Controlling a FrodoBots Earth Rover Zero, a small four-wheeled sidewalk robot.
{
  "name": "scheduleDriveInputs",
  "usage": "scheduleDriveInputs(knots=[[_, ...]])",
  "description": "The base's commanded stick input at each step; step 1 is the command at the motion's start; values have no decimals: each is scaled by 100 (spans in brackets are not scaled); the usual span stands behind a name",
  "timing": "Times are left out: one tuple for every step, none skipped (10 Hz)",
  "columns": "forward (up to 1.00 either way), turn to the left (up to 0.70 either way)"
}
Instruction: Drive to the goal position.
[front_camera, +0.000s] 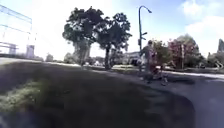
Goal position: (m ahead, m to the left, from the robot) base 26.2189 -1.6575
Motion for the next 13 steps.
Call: scheduleDriveInputs(knots=[[100, 39], [100, 36], [100, 33], [100, 33], [100, 21], [100, 0], [100, 0], [100, 0], [100, 0], [100, 0], [100, 0], [100, 0], [100, 0]])
